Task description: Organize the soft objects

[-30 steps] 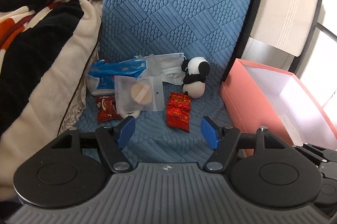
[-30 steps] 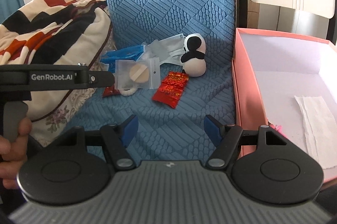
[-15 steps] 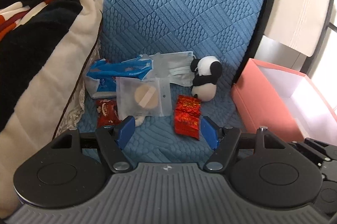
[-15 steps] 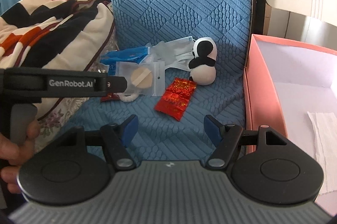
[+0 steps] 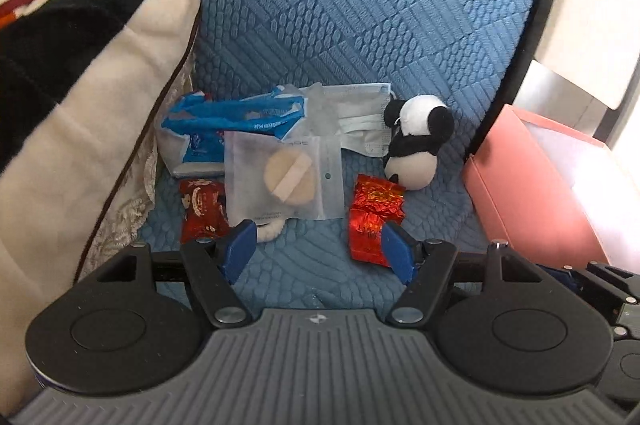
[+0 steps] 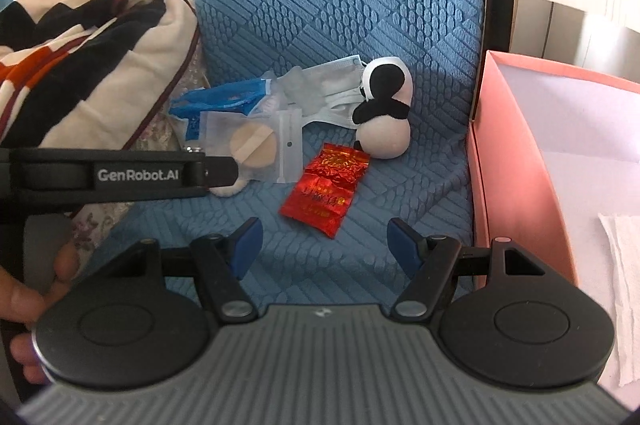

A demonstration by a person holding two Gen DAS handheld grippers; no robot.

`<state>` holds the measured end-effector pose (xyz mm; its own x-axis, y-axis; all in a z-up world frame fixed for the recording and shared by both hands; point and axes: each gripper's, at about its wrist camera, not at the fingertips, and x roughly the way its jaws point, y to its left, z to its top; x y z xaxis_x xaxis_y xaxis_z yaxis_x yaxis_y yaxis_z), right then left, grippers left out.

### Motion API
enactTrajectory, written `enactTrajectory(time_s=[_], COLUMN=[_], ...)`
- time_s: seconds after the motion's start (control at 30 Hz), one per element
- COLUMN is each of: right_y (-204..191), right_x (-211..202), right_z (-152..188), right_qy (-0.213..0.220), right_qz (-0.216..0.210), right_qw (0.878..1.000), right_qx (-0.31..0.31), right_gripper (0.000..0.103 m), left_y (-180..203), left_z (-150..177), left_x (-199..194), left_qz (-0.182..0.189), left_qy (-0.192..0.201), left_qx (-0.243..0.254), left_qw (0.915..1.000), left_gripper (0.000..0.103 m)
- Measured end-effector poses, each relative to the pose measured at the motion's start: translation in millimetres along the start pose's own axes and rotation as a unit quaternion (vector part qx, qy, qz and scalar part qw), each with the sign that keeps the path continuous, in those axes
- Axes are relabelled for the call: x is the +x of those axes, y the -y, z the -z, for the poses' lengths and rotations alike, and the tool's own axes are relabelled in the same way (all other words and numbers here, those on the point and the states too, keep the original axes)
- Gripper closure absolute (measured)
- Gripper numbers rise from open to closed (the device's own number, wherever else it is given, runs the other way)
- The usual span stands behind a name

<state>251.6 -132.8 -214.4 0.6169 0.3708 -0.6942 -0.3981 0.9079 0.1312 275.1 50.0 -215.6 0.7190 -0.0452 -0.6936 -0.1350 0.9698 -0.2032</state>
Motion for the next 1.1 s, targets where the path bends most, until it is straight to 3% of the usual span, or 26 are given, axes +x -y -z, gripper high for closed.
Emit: enactTrajectory(time_s=[0.53,0.67,0.87,1.1], right_y=[5,6,8,15], right_x=[44,58,78,101], right_z=[-14,-18,-24,-38], right_qy=[-0.009,-0.02,-0.032,-0.034], right_qz=[-0.017,-0.021,-0.023,-0.019], right_qw=[1.0,1.0,0.999,0.999], right_qx=[0.005,0.009,0.012,0.034], right_gripper=[0.033,0.033,0.033,0.033], left_y=[-15,-26,-35,-32], left_z=[-19,-25,-36,-45], left_x=[46,55,68,85], left_qz=[-0.033,-0.023,-0.035,-0.052], left_qy=[-0.046,-0.058,-0.062,-0.068], left_qx=[-0.029,-0.063,-0.075,-0.047], left_qw=[0.998,0.996,0.9946,0.9952], left_gripper=[0.029,0.029,0.028,0.026])
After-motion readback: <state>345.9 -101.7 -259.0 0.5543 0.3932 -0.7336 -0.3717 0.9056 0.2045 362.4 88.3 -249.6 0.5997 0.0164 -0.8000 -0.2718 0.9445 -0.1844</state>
